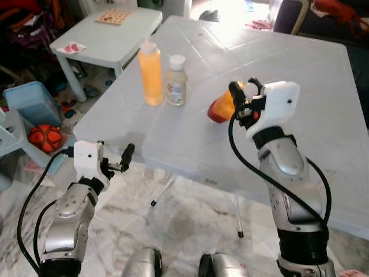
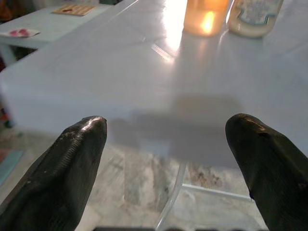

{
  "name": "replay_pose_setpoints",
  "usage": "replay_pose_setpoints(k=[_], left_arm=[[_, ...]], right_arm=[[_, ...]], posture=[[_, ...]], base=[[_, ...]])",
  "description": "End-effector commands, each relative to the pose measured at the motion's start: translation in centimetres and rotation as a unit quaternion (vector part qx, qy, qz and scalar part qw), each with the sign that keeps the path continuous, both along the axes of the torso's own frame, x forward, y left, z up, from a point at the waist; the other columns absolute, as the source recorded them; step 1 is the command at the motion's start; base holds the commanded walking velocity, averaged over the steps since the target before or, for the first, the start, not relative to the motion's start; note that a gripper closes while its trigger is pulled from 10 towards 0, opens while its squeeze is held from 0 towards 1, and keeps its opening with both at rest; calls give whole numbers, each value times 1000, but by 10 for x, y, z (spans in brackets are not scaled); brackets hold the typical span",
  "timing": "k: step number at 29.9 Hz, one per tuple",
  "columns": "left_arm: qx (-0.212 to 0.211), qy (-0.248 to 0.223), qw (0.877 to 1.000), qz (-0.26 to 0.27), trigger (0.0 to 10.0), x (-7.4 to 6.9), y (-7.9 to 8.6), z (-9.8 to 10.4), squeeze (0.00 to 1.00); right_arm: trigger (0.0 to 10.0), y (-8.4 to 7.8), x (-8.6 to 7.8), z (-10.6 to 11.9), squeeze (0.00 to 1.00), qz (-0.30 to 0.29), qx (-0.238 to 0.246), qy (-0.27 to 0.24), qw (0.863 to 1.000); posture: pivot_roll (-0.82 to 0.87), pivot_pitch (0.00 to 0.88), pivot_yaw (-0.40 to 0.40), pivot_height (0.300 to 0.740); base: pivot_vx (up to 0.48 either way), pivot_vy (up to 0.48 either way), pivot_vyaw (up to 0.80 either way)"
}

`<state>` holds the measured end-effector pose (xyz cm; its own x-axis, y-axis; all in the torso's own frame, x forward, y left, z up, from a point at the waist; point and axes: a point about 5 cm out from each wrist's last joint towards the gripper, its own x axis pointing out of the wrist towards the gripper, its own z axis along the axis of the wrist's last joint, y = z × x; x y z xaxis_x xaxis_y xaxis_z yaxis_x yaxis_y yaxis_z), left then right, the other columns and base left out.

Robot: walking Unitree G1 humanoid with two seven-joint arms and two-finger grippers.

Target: Restocking fridge

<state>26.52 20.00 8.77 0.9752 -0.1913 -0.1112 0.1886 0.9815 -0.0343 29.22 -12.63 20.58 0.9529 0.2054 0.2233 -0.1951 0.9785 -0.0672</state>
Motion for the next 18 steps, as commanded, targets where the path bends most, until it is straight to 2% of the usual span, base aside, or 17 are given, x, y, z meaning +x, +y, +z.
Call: replay_pose_setpoints(k=[1,18], left_arm=[[4,1,1000,3,10000,0,1,-2,0],[4,-6,1000,2,10000,5,-3,-2,0]], right_arm=[[10000,-3,-1,0,0,-7,-4,5,1000],[10000,8,6,17,0,18,2,-28,999]], posture=[[37,24,6,740],[41,12,-7,740]], base=[[-304,0,0],[-295,0,0]])
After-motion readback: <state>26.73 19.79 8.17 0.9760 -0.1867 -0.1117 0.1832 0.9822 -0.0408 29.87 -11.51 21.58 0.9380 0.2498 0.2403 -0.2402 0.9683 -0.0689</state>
